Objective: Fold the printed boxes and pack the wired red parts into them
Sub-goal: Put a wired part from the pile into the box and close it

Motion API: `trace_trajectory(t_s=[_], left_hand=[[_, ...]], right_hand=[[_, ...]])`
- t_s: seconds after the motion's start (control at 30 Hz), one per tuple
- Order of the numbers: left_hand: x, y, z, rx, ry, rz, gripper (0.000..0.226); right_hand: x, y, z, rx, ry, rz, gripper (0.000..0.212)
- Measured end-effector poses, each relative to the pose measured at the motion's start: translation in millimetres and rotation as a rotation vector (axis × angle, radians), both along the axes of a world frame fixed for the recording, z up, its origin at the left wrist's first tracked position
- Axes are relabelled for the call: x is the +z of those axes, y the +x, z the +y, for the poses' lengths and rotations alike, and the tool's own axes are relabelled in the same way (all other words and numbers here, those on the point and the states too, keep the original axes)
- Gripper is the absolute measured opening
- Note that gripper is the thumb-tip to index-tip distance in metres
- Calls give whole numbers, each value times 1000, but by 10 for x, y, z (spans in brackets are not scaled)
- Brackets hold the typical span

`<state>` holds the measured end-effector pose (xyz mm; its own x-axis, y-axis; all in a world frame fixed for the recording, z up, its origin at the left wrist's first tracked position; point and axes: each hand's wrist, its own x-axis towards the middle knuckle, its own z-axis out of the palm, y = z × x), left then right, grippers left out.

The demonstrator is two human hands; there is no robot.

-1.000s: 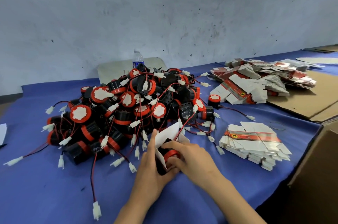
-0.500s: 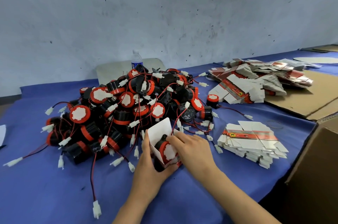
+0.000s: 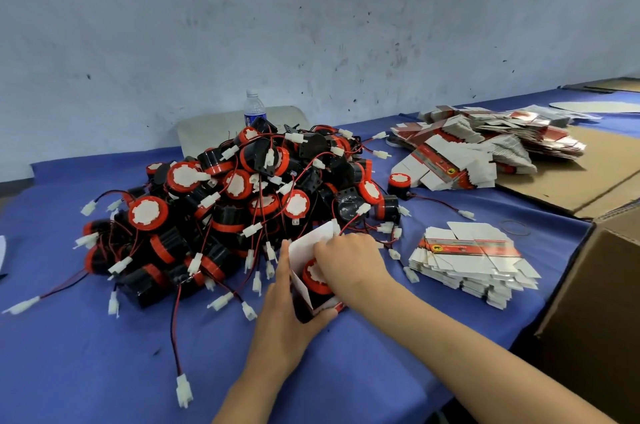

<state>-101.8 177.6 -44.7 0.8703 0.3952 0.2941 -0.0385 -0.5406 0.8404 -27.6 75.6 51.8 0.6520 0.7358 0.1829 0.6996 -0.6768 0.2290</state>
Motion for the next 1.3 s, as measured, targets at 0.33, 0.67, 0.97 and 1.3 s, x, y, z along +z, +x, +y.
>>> trace_trajectory(t_s=[0.33,0.67,0.97,1.3], left_hand=[[111,-65,-40,34,-66,-10,109],[154,-99,-74,-3,-52,-20,107],[189,-85,-84,-5,-47,11,107],[204,-88,-87,19,-48,47,130]], right_hand=[[-177,60,-148,125,750,23,14],[-236,437,-298,-288,1749,1492,50],[-174,275,-165,-4,1550,947,20],[-266,209,-112,140,1553,800,16]])
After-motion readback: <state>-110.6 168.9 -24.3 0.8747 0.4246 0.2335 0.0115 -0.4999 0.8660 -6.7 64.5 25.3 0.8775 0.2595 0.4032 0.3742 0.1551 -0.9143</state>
